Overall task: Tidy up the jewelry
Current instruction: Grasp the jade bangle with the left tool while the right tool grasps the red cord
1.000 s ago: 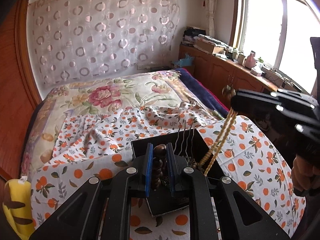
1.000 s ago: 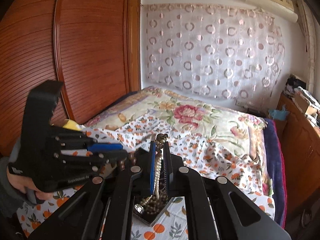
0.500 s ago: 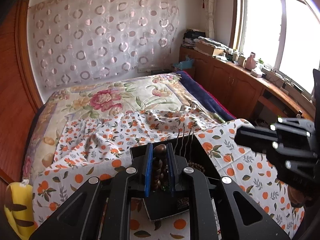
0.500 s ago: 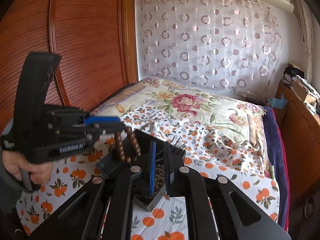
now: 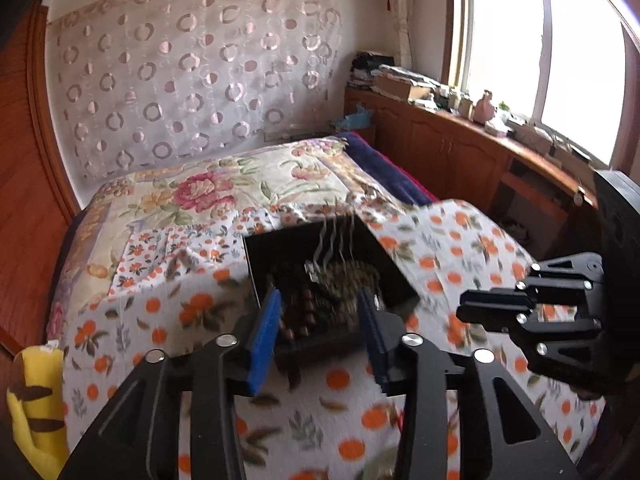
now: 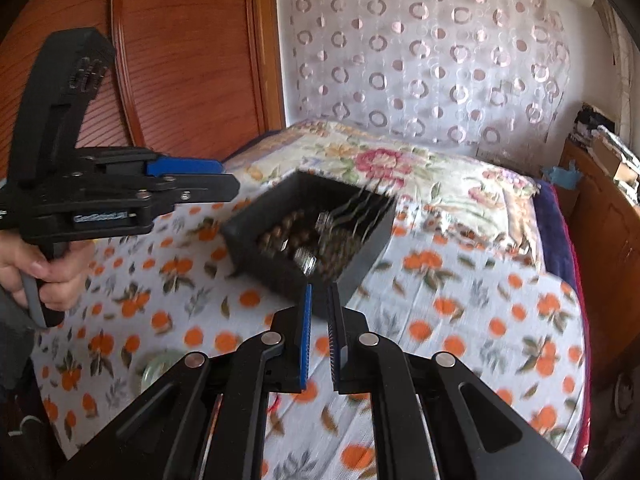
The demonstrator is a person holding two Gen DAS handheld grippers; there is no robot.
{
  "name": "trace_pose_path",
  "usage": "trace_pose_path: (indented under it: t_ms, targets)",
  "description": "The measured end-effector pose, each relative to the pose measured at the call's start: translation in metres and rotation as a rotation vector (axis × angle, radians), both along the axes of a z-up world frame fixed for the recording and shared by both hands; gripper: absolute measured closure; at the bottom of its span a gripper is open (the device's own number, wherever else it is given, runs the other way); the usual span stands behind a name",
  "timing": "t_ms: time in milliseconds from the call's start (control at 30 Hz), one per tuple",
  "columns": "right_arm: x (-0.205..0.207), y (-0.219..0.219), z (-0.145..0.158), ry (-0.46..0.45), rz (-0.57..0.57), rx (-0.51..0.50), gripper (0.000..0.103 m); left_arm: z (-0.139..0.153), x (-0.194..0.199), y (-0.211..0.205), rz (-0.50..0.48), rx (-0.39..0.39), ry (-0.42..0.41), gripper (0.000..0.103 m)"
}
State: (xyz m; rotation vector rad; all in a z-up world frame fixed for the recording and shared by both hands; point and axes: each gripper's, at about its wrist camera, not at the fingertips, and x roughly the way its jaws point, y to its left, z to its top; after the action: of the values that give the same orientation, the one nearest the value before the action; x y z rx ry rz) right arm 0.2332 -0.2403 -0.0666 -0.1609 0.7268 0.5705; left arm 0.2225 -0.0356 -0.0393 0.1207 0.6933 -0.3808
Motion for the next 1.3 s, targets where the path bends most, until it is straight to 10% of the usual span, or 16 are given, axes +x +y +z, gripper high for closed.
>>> trace_pose_path:
  t_ms: [533,1300]
  targets:
    - [-0.017,0.011,-0.051,0.156,0.033,-0.022,0.083,-0.062,-0.061,0.006,-0.01,0.048,0.136,0.03]
    - [-0.021,0.007,-0.059,0.153,0.038,-0.053,0.1,-0.085,-0.079,-0.028,-0.078,0.053,0.223,0.023]
